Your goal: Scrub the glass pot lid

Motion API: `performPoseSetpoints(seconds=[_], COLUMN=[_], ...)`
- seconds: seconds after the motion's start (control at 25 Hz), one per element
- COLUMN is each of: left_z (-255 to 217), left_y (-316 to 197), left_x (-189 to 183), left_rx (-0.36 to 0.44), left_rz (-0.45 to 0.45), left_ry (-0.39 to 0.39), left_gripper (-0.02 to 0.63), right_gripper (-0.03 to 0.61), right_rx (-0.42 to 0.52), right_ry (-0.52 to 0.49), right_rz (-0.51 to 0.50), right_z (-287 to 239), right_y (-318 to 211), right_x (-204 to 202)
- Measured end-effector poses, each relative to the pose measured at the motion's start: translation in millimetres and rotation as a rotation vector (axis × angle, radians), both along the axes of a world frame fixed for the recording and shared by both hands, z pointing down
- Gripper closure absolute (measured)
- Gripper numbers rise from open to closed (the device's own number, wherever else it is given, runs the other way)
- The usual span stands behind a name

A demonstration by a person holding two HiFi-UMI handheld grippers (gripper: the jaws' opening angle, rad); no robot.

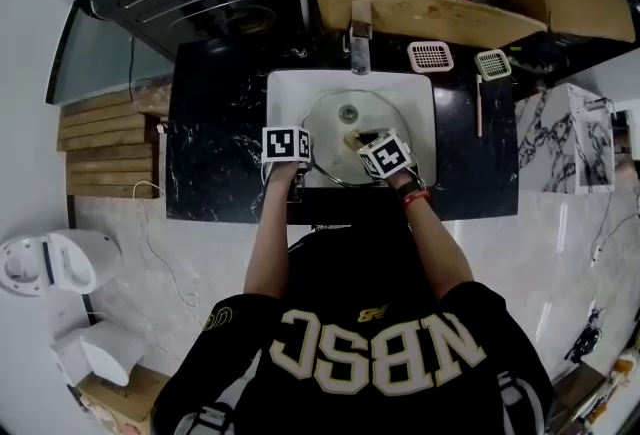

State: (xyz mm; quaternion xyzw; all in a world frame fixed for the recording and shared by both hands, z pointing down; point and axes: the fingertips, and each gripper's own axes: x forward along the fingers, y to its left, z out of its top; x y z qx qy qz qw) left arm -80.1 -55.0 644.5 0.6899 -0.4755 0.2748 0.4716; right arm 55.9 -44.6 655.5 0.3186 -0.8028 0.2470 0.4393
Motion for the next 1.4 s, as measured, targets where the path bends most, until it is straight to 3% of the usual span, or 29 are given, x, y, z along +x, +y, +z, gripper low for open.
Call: performPoseSetpoints(seconds=[0.2,0.48,0.56,0.76,0.96,1.4], left_z=[-58.5,-168.9,-199.8,-258.4,-286.2,-294.5], left_y=[-18.6,-31.5,-30.3,-17.1,0.5,14.5], left_x=[-1.5,4.8,7.1,10.0,17.5,20.6], left_rx=[0.185,0.534,0.648,0.920,0.995,1.031], left_rz=[-0.042,-0.032,-0.015,0.024,0.031,0.043], left_ry=[0.100,0.185,0.170,0.032,0.082,0.135], left_gripper=[0.472,0.486,0.499,0.565,0.600,0.600], right_gripper=[0.537,0.537,0.536,0.537,0.537,0.537], right_rx=[0.161,0.413,0.494,0.682,0.826,0.808], right_ry=[-0.199,-0.320,-0.340,-0.371,-0.348,-0.358], right_rz=[0.248,0.367,0.381,0.402,0.404,0.424], right_z=[-52.4,-155.2,-187.3,-256.8,-295.9,-291.7], right_y=[-15.3,-19.8,-18.5,-4.3,12.4,24.5], right_x=[16.8,31.8,33.6,37.9,42.3,43.4])
